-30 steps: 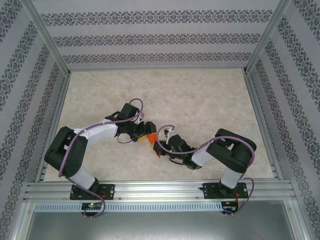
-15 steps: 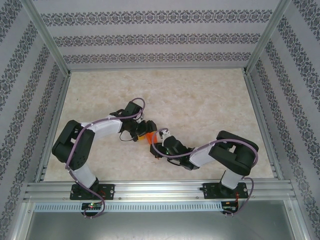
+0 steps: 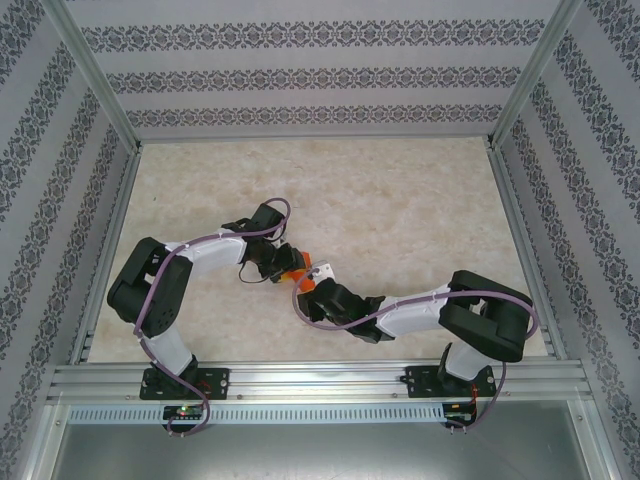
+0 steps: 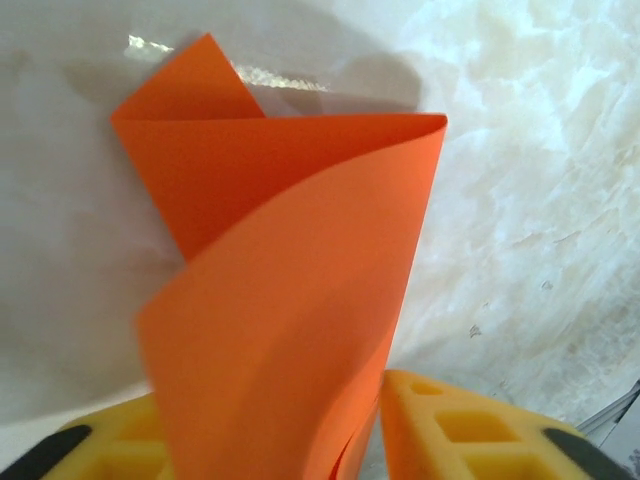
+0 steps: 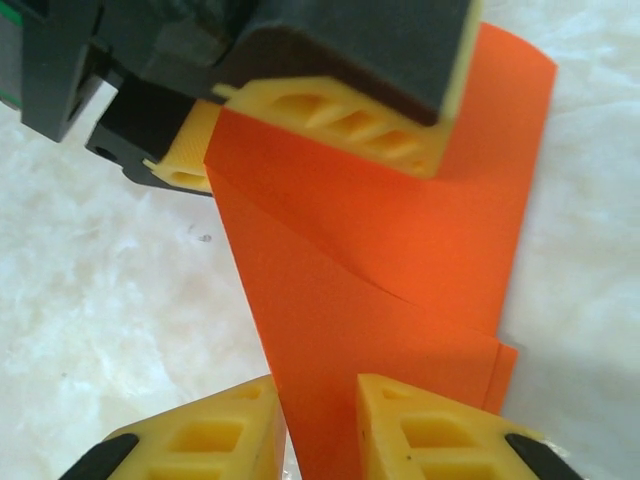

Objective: Fold a paper plane with a square sheet of paper (pick it up from the middle)
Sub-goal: Fold the wing for the fifth time at the center of the table.

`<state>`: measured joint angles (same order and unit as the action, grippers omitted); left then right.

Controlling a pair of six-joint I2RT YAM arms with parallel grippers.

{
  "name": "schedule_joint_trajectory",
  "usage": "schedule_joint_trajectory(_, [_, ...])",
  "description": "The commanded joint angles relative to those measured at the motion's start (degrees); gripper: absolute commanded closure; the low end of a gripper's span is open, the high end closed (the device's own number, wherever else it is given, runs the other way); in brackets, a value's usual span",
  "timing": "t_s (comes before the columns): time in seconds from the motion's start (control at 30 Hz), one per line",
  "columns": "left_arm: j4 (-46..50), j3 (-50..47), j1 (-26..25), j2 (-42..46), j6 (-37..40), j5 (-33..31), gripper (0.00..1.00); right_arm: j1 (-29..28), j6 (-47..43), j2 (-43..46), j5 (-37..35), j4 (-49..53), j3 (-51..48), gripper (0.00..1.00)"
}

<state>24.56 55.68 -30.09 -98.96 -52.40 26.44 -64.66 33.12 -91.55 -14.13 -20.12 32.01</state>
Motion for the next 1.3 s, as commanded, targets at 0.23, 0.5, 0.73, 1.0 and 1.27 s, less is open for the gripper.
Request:
schedule_joint_trajectory(0.23, [3.04, 1.8, -0.37, 0.51, 0.89, -0.4, 0.88, -3.31, -6.66, 1.28, -7.58, 5.88, 2.48, 0.68])
schedule_joint_trajectory(0.5, [4.01, 2.29, -0.38, 0.47, 1.01, -0.6, 1.0, -6.39, -12.89, 4.81, -9.35, 3.08, -1.27, 0.6])
schedule_joint_trajectory(0.73, [4.27, 2.74, -0.39, 0.43, 0.65, -0.42, 1.0, -7.7, -18.65, 4.87, -12.0, 9.06, -0.37, 0.53])
schedule_joint_trajectory(1.0, [5.14, 3.41, -0.32, 0.08, 1.07, -0.02, 1.0, -9.66, -23.5, -0.91, -23.85, 14.49, 5.81, 0.54])
schedule_joint_trajectory(1.27, [5.75, 3.97, -0.36, -0.26, 1.49, -0.03, 1.0, -9.69, -26.09, -4.92, -25.47, 14.58, 8.22, 0.66])
